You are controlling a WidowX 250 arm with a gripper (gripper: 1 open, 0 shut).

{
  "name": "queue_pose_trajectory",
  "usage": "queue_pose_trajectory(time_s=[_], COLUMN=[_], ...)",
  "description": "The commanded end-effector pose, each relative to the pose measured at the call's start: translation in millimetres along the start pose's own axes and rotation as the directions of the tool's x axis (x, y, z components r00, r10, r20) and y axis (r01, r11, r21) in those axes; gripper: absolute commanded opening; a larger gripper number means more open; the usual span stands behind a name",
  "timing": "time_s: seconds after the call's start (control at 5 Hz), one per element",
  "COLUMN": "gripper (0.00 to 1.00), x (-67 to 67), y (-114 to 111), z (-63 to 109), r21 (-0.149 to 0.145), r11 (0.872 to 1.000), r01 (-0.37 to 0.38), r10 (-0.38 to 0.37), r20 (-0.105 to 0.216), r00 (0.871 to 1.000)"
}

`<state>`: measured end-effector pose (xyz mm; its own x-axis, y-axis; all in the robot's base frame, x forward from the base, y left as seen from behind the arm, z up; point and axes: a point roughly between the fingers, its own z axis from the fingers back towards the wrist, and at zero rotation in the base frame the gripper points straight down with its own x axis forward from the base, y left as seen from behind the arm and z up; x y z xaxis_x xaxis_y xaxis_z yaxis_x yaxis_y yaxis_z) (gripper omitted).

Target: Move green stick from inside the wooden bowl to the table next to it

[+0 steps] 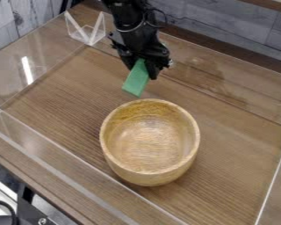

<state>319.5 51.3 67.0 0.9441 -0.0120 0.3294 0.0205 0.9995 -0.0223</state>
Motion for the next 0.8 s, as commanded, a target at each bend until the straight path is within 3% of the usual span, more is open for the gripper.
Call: queue_pose_trajectory(time_s=[0.0,0.6], gripper=[0.0,0.0], x=[16.8,15.2], y=[1.3,1.1], z=[8.8,-0.1], r21=[0.018,0.022], r11=[1.0,0.998], r01=[-0.009,-0.053], r10=[0.008,0.053], r20=[0.054,0.015], r00=[0.999,0.998])
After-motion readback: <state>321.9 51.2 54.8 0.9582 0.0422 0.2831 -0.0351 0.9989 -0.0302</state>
